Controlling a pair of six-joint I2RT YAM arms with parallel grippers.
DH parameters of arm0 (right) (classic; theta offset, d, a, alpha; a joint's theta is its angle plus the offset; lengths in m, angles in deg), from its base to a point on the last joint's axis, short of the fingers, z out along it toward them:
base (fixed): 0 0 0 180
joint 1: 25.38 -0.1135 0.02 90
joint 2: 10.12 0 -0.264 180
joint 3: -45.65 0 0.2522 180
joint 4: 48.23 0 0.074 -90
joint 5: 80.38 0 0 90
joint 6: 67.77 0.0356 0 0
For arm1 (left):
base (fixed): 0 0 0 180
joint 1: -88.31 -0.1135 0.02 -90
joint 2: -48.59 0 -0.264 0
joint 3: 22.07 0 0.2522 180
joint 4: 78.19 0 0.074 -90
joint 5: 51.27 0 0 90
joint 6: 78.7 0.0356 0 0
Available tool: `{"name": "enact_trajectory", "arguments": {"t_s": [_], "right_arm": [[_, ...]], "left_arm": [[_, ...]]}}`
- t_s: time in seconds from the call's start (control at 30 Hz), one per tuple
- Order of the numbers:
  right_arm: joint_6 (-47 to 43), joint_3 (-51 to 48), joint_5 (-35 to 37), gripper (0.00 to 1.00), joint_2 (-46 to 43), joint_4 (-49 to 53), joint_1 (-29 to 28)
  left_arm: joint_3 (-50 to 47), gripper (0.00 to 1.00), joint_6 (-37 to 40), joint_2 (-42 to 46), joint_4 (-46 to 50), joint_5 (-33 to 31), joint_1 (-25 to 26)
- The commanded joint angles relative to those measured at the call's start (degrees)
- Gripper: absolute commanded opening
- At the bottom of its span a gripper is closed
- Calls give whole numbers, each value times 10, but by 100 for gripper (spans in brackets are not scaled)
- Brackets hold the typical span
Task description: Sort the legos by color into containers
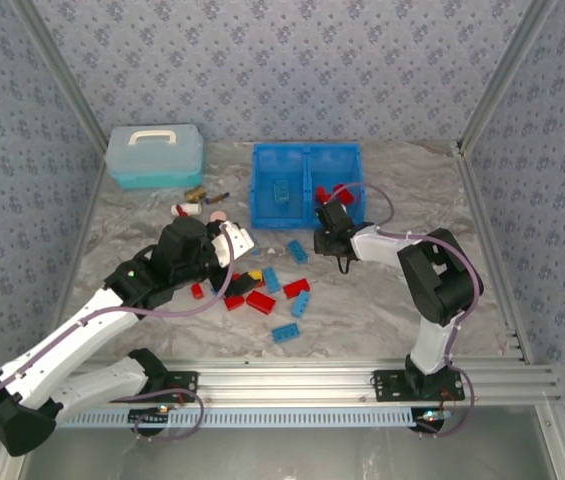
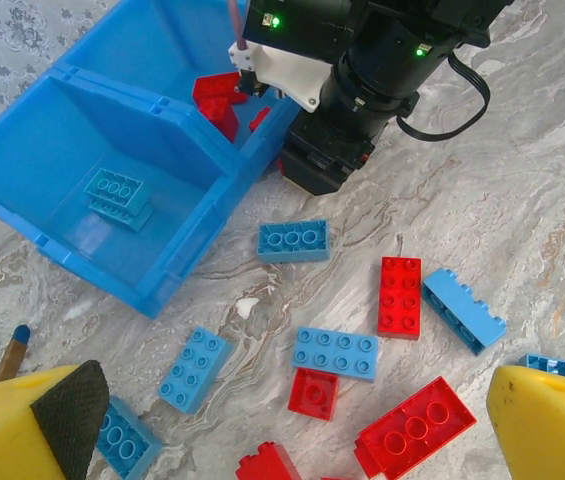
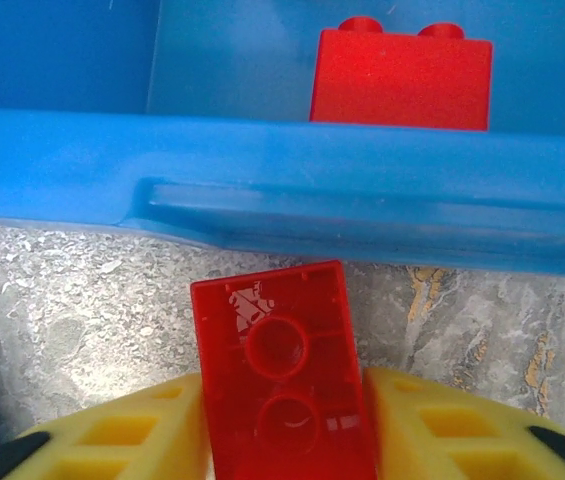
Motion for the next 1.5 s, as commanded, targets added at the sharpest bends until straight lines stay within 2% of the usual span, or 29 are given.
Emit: {"name": "enact_trajectory", "arguments": {"t_s": [0.0,0.2,0.43,0.53,0.6,0.73,0.97,1.07,1.23,1.3,1.47], "right_arm": [[3,13,-4,39,6,-1,0],[-2,-10,3,33,-44,16,-16],[-2,-53,54,33,-203,75,-56],[-20,-34,71,33,-258,86,-55],[-40,-1,74,33,-259,85,-44],[-66,109,48,33,-175,102,3],[-77,397,0,31,92,195,88],[-73,482,-14,31,177,222,101],[-82,558,-19,35,251,250,103],[-84,583,-19,40,264,267,103],[-96,592,-13,52,231,285,109]], "left_arm": [[24,99,-5,2,4,-7,2],[23,99,-6,-1,3,-7,1],[23,99,-7,6,1,-4,1],[19,99,-9,18,-7,10,1],[11,99,-9,28,-18,15,1],[2,99,-6,45,-32,3,2],[3,99,2,52,-27,-23,1],[2,99,4,53,-27,-29,2],[-1,99,7,50,-29,-35,2],[-1,99,6,47,-29,-34,1],[-1,99,6,35,-28,-39,1]]}}
